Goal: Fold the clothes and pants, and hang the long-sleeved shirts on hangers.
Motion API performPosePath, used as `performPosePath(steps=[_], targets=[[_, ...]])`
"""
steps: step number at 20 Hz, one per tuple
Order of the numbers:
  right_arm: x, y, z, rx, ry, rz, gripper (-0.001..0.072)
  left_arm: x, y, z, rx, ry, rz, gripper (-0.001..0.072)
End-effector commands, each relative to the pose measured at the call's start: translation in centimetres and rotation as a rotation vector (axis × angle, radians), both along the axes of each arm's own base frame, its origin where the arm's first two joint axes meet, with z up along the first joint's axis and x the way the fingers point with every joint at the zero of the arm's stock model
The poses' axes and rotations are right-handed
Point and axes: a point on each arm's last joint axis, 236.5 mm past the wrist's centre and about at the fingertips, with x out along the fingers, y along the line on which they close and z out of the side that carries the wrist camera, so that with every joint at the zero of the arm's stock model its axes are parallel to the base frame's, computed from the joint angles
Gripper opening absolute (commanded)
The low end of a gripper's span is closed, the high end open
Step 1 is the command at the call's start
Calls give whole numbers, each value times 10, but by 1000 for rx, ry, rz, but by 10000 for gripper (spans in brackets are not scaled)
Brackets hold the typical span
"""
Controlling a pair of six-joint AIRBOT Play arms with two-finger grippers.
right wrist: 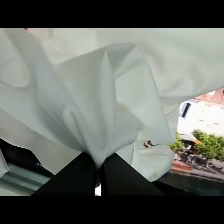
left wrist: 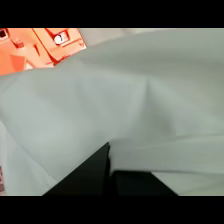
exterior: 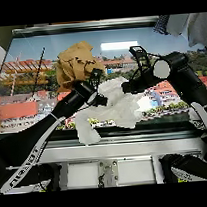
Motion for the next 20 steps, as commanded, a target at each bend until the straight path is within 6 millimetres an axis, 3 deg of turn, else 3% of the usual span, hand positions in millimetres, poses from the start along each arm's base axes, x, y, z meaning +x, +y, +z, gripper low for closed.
performPosePath(steps=[1,2,3,5,6,7,9,11,13,15,17,20], targets=[[20,-35,25,-112,-96,35,17,38,10,87,-59,-175,-25,18],[34,-47,56,-110,-173,19,17,53,7,144,-144,-283,-20,17],[47,-56,96,-89,-266,-8,17,60,0,214,-258,-409,-29,17],[60,-69,194,-24,-499,-64,16,43,-14,340,-453,-625,-112,17],[54,-72,246,13,-623,-78,16,26,-17,392,-525,-721,-160,17],[45,-72,290,52,-733,-78,17,10,-18,429,-565,-797,-197,17],[15,-63,354,161,-904,-53,16,-18,-23,471,-642,-895,-255,17],[-8,-61,363,202,-923,-36,16,-37,-27,471,-681,-920,-290,17],[-18,-65,333,168,-834,-29,16,-47,-21,447,-663,-865,-290,17],[-27,-67,273,100,-630,-9,16,-56,-10,414,-618,-756,-260,17],[-41,-68,207,22,-381,22,16,-68,-3,367,-548,-603,-244,17],[-72,-64,122,-64,-63,69,16,-96,18,260,-325,-273,-217,17]])
